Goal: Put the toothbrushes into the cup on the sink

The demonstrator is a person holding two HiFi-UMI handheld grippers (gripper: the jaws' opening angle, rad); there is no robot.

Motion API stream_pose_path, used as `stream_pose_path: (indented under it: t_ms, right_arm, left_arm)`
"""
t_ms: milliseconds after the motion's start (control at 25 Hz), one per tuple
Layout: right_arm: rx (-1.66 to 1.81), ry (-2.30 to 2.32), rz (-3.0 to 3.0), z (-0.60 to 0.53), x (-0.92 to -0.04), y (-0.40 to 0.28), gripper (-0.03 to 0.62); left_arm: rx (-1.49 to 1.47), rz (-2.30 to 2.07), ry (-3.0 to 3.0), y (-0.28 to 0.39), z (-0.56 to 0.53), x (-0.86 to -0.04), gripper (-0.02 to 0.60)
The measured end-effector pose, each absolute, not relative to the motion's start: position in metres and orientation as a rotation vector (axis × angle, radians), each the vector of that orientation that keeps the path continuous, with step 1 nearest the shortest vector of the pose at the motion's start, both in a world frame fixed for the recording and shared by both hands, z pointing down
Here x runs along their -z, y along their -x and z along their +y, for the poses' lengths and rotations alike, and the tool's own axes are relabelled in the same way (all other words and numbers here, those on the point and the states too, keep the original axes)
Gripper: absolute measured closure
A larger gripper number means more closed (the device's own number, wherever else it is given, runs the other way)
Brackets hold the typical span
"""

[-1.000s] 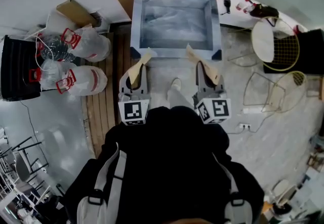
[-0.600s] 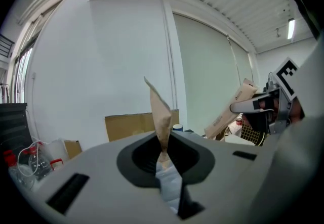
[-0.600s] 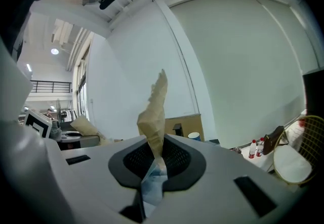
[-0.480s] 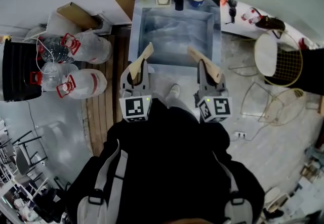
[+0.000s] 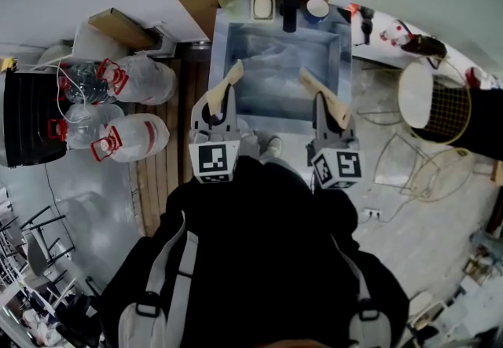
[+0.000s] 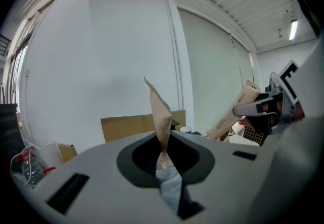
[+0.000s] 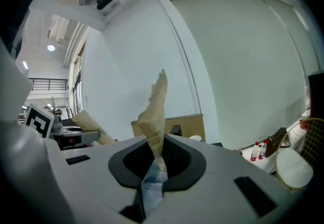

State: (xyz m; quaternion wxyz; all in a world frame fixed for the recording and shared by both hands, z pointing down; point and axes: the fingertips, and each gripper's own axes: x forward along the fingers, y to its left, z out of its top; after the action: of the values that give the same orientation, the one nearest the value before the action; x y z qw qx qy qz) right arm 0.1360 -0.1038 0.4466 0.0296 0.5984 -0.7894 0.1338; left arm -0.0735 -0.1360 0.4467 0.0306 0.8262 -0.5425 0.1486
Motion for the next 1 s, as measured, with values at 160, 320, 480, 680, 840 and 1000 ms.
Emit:
stream_pose_path:
  t_ms: [160, 320, 480, 680, 840, 1000]
  right_arm:
    - [-0.41, -1.854, -2.431, -0.124, -0.446, -0.132, 0.563]
    - [-0.404, -1.872, -2.417, -0.14, -0.449, -0.133, 0.563]
    - [-0.41, -1.889, -2.403, -0.152, -0.454, -0.134, 0.563]
    - [-0.423, -1.9, -2.378, -0.161, -0.462, -0.137, 0.563]
    - [-0.428, -1.905, -2.366, -0.166, -0.465, -0.139, 0.563]
    - [-0.435, -1.911, -2.351, -0.17, -0.468, -0.144, 0.563]
  left_arm:
    - [-0.454, -1.654, -2.536, 0.076, -0.161, -0.449, 0.549]
    - [-0.479, -1.633, -2.522, 0.078, -0.188, -0.457, 0.549]
    - [-0.467, -1.629, -2.493, 0.083, -0.22, -0.458, 0.549]
    - [-0.462, -1.65, -2.485, 0.086, -0.261, -0.456, 0.549]
    - [-0.465, -1.69, -2.5, 0.086, -0.295, -0.451, 0.549]
    - [-0.473, -1.716, -2.505, 0.084, -0.324, -0.45, 0.549]
